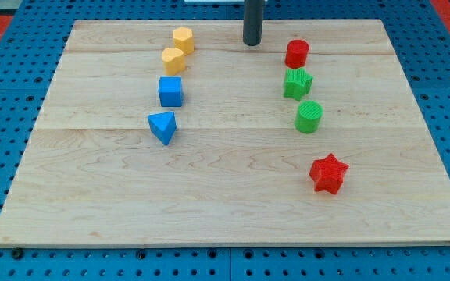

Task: Move red star down bit

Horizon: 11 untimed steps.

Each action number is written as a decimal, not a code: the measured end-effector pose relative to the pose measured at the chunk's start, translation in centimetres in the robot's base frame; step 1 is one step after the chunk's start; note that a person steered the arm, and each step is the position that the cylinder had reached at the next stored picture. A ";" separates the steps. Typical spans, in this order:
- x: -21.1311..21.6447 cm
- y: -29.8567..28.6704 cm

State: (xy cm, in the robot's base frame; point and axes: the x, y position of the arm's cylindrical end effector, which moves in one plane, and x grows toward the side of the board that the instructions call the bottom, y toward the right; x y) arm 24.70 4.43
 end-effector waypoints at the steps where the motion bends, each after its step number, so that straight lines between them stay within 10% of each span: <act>1: 0.1 0.0; 6: 3.0 2.2; 11: 21.6 5.8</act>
State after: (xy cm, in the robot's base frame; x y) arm 46.29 10.27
